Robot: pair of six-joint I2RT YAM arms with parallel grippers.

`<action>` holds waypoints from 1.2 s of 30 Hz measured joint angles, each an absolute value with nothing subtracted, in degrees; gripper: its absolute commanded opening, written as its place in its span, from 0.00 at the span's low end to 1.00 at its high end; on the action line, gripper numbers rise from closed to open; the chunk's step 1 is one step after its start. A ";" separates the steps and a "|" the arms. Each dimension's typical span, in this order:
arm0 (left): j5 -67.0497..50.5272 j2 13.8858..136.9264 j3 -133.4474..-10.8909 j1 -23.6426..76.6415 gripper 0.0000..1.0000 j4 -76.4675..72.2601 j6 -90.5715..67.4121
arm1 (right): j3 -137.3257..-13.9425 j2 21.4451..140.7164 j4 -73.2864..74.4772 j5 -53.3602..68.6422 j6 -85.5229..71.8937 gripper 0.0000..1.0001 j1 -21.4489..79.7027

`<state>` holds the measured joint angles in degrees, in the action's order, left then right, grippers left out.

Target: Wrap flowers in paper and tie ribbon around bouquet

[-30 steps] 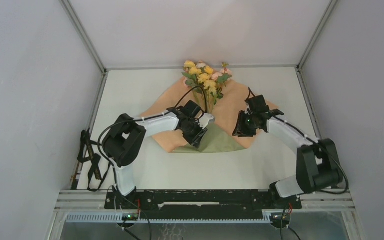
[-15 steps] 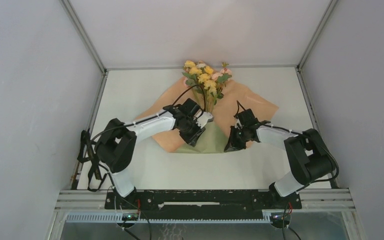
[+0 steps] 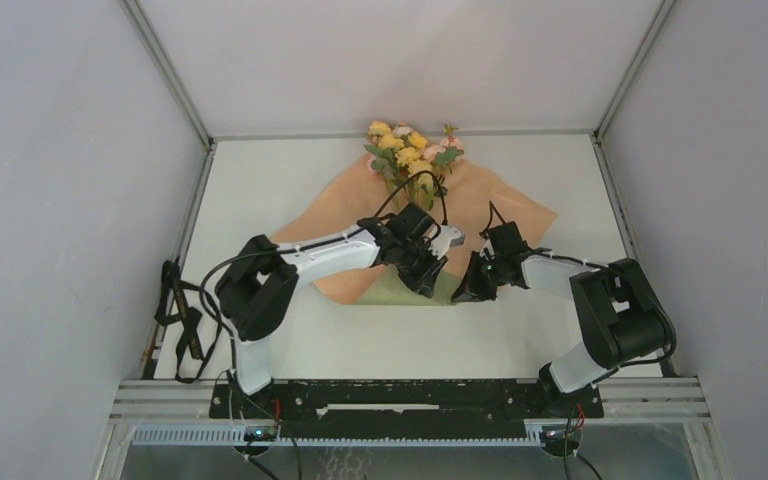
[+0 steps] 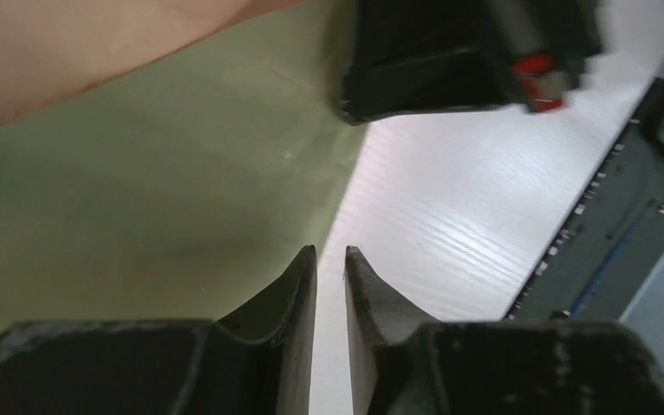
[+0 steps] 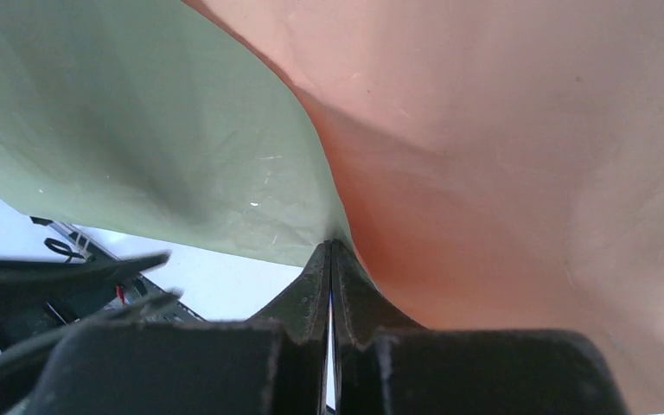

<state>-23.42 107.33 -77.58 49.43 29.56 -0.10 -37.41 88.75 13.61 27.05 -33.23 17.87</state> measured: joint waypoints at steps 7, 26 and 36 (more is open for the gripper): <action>-19.44 110.59 -73.38 48.21 0.20 27.53 -0.93 | -35.59 88.18 11.57 28.47 -34.26 0.04 16.16; -19.90 98.35 -57.19 36.14 0.18 36.99 6.57 | -33.30 86.78 9.89 29.08 -35.03 0.03 14.22; -15.49 95.07 -65.78 36.73 0.21 46.33 12.47 | -33.30 86.59 10.04 28.86 -35.11 0.03 14.06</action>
<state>-15.49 95.07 -65.78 36.73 46.33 12.47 -33.30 86.59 10.04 28.86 -35.11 14.06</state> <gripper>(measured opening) 0.197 0.031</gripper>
